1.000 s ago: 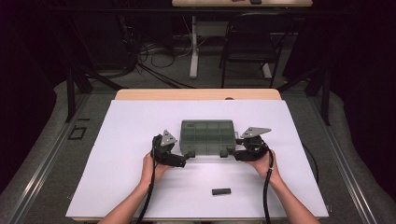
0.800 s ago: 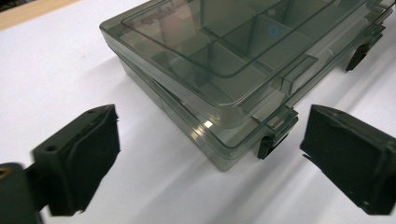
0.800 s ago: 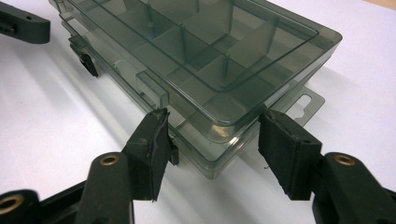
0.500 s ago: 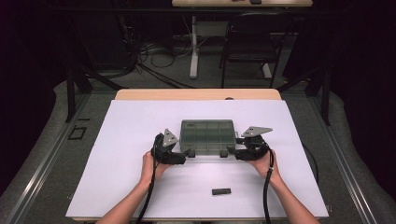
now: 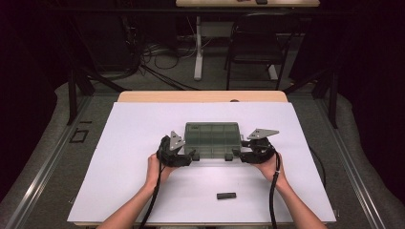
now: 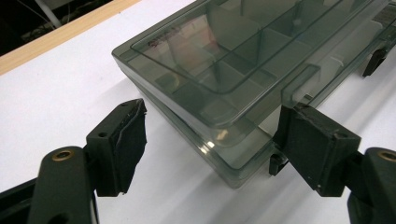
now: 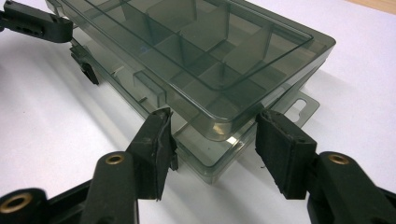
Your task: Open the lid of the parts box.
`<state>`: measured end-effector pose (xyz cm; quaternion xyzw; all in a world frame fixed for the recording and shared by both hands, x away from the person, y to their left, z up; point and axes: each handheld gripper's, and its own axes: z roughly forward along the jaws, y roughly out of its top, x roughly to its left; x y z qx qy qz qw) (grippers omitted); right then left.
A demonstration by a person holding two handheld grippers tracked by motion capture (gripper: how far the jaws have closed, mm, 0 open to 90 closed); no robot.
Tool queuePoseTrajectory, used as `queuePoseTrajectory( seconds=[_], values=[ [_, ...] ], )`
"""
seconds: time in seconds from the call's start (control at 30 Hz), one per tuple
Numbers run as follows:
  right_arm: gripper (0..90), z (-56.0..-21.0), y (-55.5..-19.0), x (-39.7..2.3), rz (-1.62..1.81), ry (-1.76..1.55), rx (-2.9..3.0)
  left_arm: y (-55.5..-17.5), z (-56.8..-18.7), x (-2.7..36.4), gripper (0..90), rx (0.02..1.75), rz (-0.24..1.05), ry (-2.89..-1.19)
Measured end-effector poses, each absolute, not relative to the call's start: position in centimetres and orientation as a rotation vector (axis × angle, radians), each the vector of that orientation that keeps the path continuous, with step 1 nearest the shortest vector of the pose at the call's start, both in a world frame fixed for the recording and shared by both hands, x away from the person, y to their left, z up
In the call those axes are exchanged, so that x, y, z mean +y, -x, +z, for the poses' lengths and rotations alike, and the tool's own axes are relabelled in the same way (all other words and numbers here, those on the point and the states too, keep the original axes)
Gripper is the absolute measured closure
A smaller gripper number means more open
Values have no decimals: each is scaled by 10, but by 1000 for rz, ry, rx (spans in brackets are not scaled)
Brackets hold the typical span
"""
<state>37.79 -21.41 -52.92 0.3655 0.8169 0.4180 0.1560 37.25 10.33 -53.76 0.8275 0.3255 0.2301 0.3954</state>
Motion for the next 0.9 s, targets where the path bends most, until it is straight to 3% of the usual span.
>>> queuePoseTrajectory(
  seconds=[0.37, 0.9],
  values=[
    [457, -527, -378, -214, 1203, -1034, 2335, -368, -534, 103, 348, 769, 632, -2061],
    [461, -526, -377, -214, 1213, -1020, 2331, -367, -533, 107, 389, 762, 638, -2015]
  ],
)
